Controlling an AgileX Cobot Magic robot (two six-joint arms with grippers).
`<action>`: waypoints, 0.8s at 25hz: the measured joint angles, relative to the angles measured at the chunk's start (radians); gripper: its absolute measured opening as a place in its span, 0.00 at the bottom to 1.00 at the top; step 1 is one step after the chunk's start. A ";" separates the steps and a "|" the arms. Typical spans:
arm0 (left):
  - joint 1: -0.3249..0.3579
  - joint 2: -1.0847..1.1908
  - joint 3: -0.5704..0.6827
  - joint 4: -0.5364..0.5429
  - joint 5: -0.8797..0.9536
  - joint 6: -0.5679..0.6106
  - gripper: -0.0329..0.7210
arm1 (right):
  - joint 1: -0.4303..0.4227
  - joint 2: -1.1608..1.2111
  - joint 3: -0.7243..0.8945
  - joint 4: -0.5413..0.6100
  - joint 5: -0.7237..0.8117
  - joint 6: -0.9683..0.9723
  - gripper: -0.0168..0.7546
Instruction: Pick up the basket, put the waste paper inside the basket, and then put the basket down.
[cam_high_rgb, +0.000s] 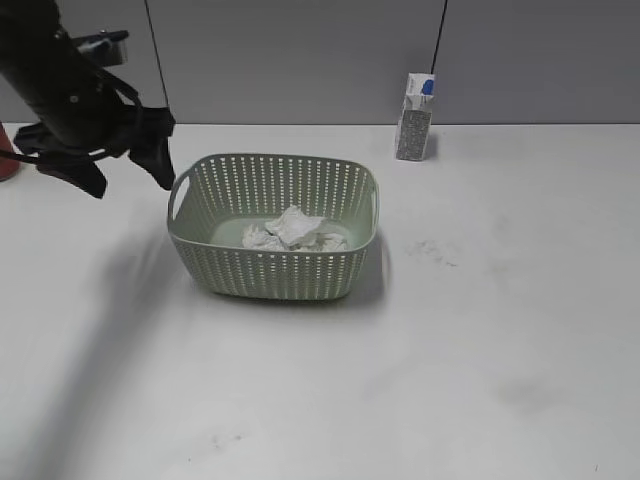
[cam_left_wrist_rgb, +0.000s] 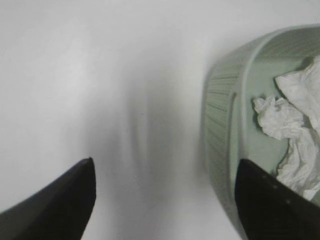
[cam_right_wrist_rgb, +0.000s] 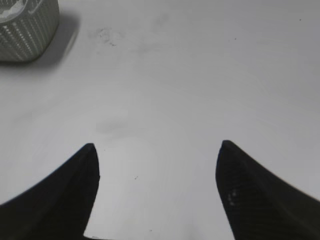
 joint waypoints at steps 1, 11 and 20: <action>0.018 -0.016 0.000 0.004 0.011 0.011 0.93 | 0.000 -0.021 0.000 -0.003 0.000 0.003 0.77; 0.255 -0.207 0.000 0.153 0.147 0.096 0.90 | 0.000 -0.129 -0.028 -0.104 0.064 0.045 0.77; 0.296 -0.511 0.139 0.152 0.139 0.138 0.86 | 0.000 -0.130 -0.001 -0.105 0.011 0.049 0.77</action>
